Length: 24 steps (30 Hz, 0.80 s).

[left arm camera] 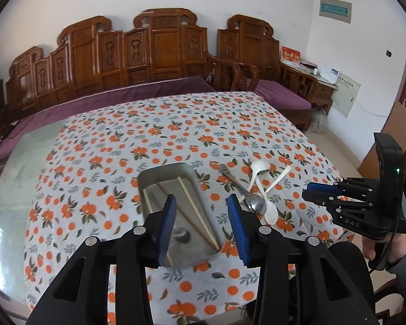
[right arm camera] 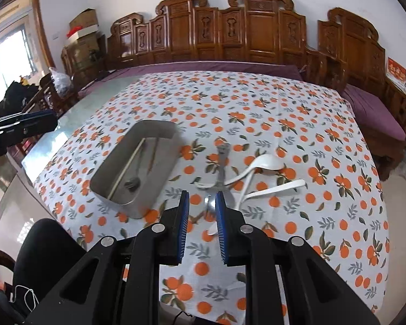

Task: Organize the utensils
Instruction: 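Lift both open grippers away from the tray, then move the right gripper to the pile and grasp the smiley-face metal spoon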

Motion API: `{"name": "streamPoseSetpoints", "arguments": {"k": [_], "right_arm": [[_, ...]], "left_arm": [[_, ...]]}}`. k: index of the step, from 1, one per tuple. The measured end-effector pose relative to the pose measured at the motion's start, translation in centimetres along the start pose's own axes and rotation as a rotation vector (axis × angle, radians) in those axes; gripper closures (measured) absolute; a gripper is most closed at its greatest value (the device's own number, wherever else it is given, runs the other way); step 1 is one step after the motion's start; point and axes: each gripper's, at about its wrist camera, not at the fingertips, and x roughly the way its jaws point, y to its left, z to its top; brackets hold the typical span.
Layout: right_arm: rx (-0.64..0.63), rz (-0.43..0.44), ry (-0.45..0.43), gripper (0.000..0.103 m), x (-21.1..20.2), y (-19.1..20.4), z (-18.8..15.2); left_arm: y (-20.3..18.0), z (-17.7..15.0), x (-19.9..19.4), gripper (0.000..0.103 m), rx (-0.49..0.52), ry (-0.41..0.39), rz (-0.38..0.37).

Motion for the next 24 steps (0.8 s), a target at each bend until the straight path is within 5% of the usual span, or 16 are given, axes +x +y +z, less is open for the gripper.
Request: {"name": "streamPoseSetpoints", "arguments": {"k": [24], "right_arm": [[0.049,0.074,0.229,0.081,15.1,-3.8,1.9]], "left_arm": [[-1.3,0.8,9.0,0.063,0.004,0.104,-0.058]]}}
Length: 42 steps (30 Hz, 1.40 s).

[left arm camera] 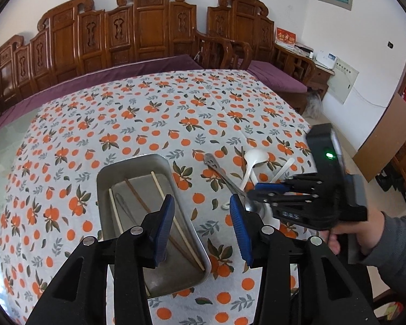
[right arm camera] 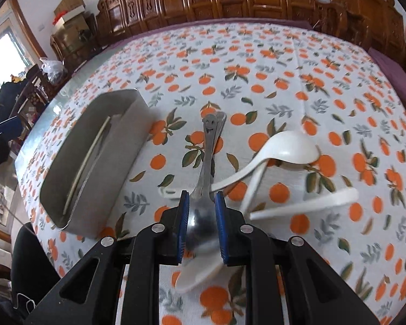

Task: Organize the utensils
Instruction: 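Move the right gripper to the pile and grasp the smiley-face metal spoon, then grasp a metal fork with the left gripper while the right gripper holds the smiley spoon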

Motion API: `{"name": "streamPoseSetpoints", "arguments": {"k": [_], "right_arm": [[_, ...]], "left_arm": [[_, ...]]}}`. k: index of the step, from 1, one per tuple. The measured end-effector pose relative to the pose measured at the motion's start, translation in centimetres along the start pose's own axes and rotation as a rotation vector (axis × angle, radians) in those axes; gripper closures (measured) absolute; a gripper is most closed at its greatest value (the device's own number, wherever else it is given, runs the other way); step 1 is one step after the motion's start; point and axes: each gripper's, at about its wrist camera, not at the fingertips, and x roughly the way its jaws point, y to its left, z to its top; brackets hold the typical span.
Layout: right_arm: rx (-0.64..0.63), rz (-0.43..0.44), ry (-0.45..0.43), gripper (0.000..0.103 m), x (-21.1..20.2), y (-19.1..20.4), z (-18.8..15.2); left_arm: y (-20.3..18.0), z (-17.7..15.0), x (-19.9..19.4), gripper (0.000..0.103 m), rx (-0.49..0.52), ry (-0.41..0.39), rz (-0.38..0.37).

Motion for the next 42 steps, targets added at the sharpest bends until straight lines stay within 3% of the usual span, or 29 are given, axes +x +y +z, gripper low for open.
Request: {"name": "streamPoseSetpoints", "arguments": {"k": [7,12,17,28,42], "right_arm": [[0.040,-0.043,0.052,0.082,1.8,-0.6,1.1],[0.004,-0.093,0.111,0.089,2.7,-0.3,1.4],[0.006,-0.075,0.088,0.096,2.6,0.0,1.3],[0.011,-0.029,-0.032,0.096,-3.7,-0.6,0.0],[0.064,-0.013,-0.075,0.096,-5.7,-4.0,-3.5]], "left_arm": [[0.3,-0.1,1.2,0.063,-0.005,0.025,-0.018],[-0.1,-0.1,1.4,0.063,0.009,0.028,-0.028],[0.0,-0.1,1.5,0.063,0.003,0.027,-0.033],[-2.2,0.3,3.4,0.063,0.003,0.038,-0.038],[-5.0,0.8,10.7,0.063,0.001,0.146,-0.013]]}}
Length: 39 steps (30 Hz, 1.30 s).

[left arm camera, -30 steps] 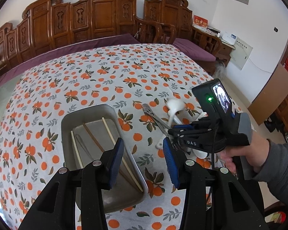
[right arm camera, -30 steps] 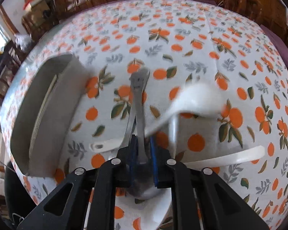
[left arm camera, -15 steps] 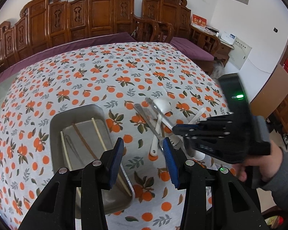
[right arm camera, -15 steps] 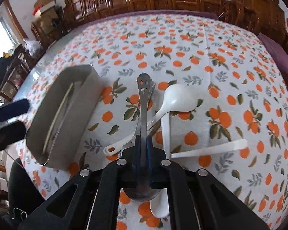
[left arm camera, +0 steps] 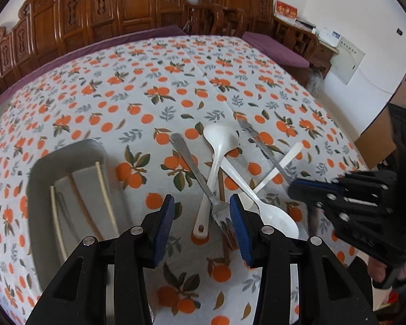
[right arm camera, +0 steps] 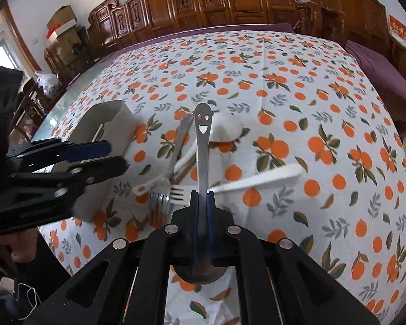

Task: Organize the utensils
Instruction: 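Grasp a metal fork with the left gripper while the right gripper holds the smiley spoon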

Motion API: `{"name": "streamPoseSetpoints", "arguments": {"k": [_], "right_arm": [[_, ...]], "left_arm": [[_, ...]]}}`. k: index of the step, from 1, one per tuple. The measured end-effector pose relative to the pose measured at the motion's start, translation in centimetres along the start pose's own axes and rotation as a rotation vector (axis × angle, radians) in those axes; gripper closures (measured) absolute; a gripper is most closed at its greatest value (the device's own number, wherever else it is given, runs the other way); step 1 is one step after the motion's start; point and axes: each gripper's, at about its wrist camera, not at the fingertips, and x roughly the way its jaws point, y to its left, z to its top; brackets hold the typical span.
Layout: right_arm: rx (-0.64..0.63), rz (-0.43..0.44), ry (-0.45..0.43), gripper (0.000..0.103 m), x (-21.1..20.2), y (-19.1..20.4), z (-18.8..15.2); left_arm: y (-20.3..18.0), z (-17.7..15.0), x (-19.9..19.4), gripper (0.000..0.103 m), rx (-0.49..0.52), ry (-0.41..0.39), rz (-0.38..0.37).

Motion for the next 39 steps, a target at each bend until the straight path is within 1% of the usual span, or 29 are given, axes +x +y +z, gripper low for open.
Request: {"name": "streamPoseSetpoints", "arguments": {"k": [5,7,9,12,17,20,21,22,23,30,32,34,37,38,39], "right_arm": [[0.015,0.007,0.004,0.096,0.2,-0.8,-0.7],[0.021,0.013,0.004,0.096,0.2,-1.0,-0.9],[0.024,0.018,0.004,0.096,0.3,-1.1,-1.0],[0.024,0.022,0.004,0.096,0.3,-1.1,-1.2],[0.023,0.028,0.004,0.096,0.3,-1.1,-1.3],[0.022,0.032,0.003,0.096,0.3,-0.9,-1.3],[0.021,0.033,0.004,0.096,0.4,-0.8,-1.3],[0.019,0.034,0.004,0.096,0.4,-0.7,-1.2],[0.018,0.035,0.005,0.096,0.5,-0.7,-1.2],[0.017,0.042,0.007,0.096,0.7,-0.3,-1.3],[0.017,0.044,0.008,0.096,0.8,-0.2,-1.3],[0.016,0.044,0.008,0.096,0.8,-0.1,-1.3],[0.015,0.043,0.005,0.096,0.6,-0.1,-1.4],[0.016,0.042,0.004,0.096,0.5,-0.1,-1.4],[0.018,0.040,0.003,0.096,0.4,-0.1,-1.4]], "left_arm": [[-0.2,0.8,2.3,0.063,-0.013,0.035,0.005],[-0.3,1.2,3.1,0.067,-0.021,0.042,0.012],[-0.1,1.5,4.1,0.068,-0.037,0.056,0.014],[0.4,1.9,5.7,0.075,-0.067,0.076,0.031],[1.3,2.3,7.4,0.078,-0.102,0.106,0.042],[1.2,2.5,7.6,0.078,-0.089,0.108,0.054],[1.2,2.5,7.6,0.081,-0.084,0.110,0.061],[1.2,2.5,7.7,0.089,-0.081,0.114,0.067],[1.2,2.5,7.7,0.089,-0.082,0.120,0.071],[1.7,2.2,7.2,0.090,-0.095,0.142,0.073],[1.5,2.1,7.3,0.090,-0.091,0.147,0.081],[1.1,2.2,7.3,0.087,-0.077,0.149,0.091],[0.6,2.1,7.4,0.087,-0.062,0.150,0.114],[0.4,2.0,7.4,0.089,-0.051,0.150,0.129],[0.4,2.0,7.4,0.091,-0.043,0.148,0.129]]}}
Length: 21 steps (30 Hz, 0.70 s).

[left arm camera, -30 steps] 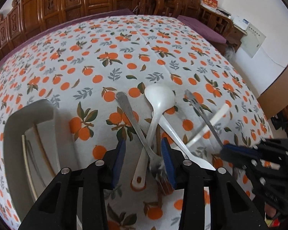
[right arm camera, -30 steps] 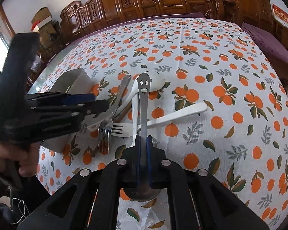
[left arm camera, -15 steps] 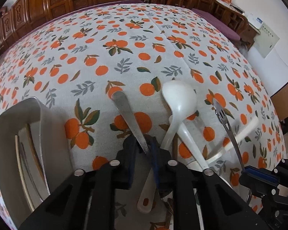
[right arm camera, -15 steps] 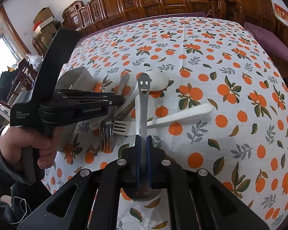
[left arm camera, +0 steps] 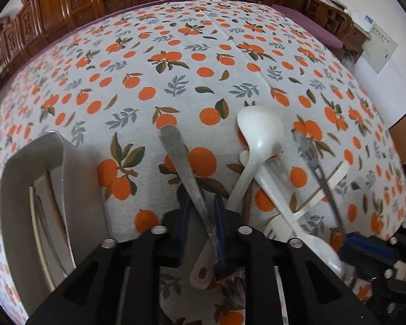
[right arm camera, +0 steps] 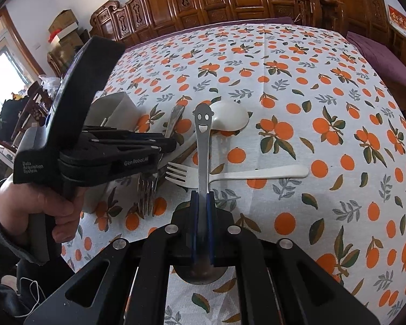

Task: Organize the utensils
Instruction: 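Grasp a metal fork with the left gripper while the right gripper holds the smiley spoon, then carry the metal fork into the silver tray and open the left gripper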

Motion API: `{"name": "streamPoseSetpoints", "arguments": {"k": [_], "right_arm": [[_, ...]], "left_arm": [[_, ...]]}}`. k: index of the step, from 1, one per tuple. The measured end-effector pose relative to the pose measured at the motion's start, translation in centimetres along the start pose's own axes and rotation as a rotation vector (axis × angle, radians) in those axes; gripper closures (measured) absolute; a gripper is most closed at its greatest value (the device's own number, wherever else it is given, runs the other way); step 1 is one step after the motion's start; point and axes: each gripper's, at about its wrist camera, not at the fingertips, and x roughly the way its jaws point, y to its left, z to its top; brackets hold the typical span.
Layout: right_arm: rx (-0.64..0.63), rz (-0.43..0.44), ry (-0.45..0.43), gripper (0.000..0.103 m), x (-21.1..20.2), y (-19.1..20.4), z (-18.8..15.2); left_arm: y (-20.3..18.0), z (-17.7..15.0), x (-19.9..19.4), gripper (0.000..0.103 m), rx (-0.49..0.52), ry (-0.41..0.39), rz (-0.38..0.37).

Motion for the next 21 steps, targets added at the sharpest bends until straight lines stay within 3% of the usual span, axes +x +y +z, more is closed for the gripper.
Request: {"name": "streamPoseSetpoints", "arguments": {"k": [3,21], "right_arm": [[0.003,-0.005,-0.003,0.096,-0.3,0.0,0.0],[-0.013,-0.005,-0.027,0.096,-1.7,2.3,-0.1]], "left_arm": [[0.3,-0.1,-0.1,0.096,-0.006,0.009,-0.021],[1.9,-2.5,-6.3,0.097,-0.005,-0.088,-0.120]]}}
